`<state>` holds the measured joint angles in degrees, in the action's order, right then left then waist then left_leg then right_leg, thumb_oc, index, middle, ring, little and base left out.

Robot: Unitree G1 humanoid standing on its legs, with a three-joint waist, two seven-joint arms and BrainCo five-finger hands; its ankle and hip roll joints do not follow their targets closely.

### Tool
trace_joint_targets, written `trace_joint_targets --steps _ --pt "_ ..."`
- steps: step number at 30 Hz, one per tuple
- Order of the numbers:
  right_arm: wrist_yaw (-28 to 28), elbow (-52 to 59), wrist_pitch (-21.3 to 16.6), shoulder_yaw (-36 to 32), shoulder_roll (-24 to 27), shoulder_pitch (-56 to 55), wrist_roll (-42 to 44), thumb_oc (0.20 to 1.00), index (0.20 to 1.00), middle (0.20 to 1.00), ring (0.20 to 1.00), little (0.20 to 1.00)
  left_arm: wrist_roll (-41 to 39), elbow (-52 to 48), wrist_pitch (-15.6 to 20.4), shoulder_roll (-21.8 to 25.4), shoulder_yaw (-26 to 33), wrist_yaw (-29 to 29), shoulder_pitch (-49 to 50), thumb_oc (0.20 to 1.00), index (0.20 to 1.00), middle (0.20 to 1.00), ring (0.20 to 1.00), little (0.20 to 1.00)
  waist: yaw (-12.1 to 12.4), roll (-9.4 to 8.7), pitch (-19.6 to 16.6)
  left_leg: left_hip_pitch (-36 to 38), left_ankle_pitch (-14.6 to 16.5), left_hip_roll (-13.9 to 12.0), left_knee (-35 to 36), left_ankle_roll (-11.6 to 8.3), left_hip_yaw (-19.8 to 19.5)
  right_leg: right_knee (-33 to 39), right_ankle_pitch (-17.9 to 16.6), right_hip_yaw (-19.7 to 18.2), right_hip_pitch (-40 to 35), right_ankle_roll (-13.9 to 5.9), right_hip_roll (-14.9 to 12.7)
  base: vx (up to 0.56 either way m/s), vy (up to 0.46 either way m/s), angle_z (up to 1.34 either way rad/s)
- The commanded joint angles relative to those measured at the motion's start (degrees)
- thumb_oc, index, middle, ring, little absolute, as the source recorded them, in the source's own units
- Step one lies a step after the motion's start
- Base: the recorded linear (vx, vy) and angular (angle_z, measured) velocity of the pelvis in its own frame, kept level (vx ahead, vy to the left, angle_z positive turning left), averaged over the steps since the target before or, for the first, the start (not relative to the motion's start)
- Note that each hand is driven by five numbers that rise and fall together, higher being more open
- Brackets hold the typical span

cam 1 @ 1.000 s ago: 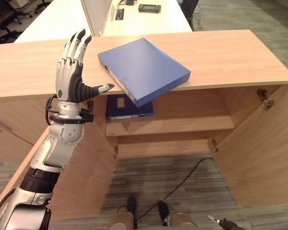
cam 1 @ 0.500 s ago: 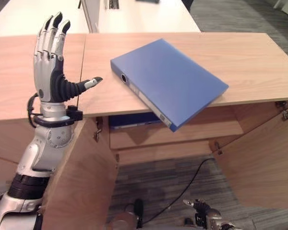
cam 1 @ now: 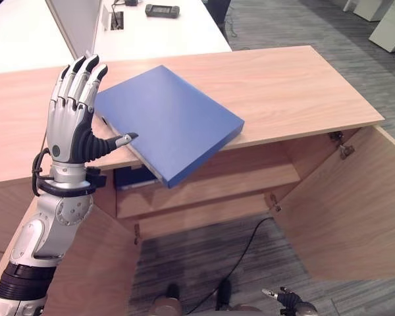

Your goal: Put the empty folder in the office cabinet

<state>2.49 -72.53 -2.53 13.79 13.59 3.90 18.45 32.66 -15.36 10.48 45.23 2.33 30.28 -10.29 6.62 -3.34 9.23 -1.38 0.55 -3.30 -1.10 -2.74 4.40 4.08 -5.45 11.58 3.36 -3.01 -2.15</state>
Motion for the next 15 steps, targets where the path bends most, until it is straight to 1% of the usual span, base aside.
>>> trace_joint_targets --steps 1,2,3,5,6,12,15 --pt "1.31 -0.16 -1.68 2.35 -1.69 2.43 -0.84 1.0 1.0 1.0 1.0 1.0 0.52 -1.87 1.04 3.92 1.87 0.95 -1.91 1.0 1.0 1.0 1.0 1.0 0.69 -2.71 1.96 -8.78 8.06 3.12 -12.36 3.15 -1.08 -7.55 0.64 -2.45 3.18 -4.71 -7.25 -0.16 -0.049 0.2" --pt "1.48 0.03 -1.78 2.39 -1.62 2.66 -0.71 1.0 1.0 1.0 1.0 1.0 0.49 -1.84 1.04 4.06 1.88 1.07 -1.97 1.0 1.0 1.0 1.0 1.0 0.82 -2.75 2.47 -9.61 8.18 3.09 -13.12 3.24 -1.33 -8.07 0.79 -2.45 3.67 -4.63 -7.31 -0.15 -0.047 0.15" --pt "1.8 0.5 -2.05 2.58 -1.59 3.13 -0.26 1.0 1.0 1.0 1.0 1.0 0.36 -1.66 1.11 4.21 1.82 1.41 -2.33 1.0 1.0 1.0 1.0 1.0 1.12 -2.56 3.53 -11.79 9.43 3.08 -15.67 3.47 -2.1 -9.94 1.72 -2.52 4.99 -4.59 -7.15 -0.1 -0.03 0.13" --pt "1.93 0.7 -2.18 2.59 -1.47 3.46 -0.16 1.0 1.0 1.0 1.0 1.0 0.23 -1.51 1.09 4.17 2.06 1.59 -2.36 1.0 1.0 1.0 1.0 1.0 1.25 -2.63 3.86 -13.56 9.38 3.33 -17.02 3.64 -2.45 -10.78 1.83 -2.49 6.13 -4.38 -7.26 -0.1 -0.019 0.09" --pt "2.07 0.78 -2.19 2.59 -1.4 3.57 -0.03 1.0 1.0 1.0 1.0 1.0 0.06 -1.55 1.04 4.04 2.35 1.61 -2.08 1.0 1.0 1.0 1.0 1.0 1.43 -2.5 3.96 -14.25 10.14 3.21 -18.0 3.7 -2.74 -11.55 2.49 -2.37 6.49 -4.36 -7.23 -0.08 -0.017 0.07" --pt "2.36 0.6 -2.38 1.88 -1.19 3.58 0.32 1.0 1.0 1.0 1.0 1.0 -0.51 -2.35 1.05 3.06 5.87 2.38 0.96 1.0 1.0 1.0 1.0 1.0 2.29 -2.85 4.3 -16.7 10.41 3.33 -19.62 3.87 -3.8 -13.73 3.69 -2.21 8.57 -3.99 -7.6 -0.03 -0.003 0.05" --pt "2.44 0.52 -2.51 1.5 -0.73 3.5 0.57 1.0 1.0 1.0 1.0 1.0 -0.54 -2.66 1.28 3.11 6.75 2.18 2.69 1.0 1.0 1.0 1.0 1.0 2.56 -3.18 4.37 -17.33 9.89 3.35 -19.05 3.54 -4.09 -14.3 3.97 -2.08 9.42 -3.77 -7.83 -0.02 0.009 0.09"
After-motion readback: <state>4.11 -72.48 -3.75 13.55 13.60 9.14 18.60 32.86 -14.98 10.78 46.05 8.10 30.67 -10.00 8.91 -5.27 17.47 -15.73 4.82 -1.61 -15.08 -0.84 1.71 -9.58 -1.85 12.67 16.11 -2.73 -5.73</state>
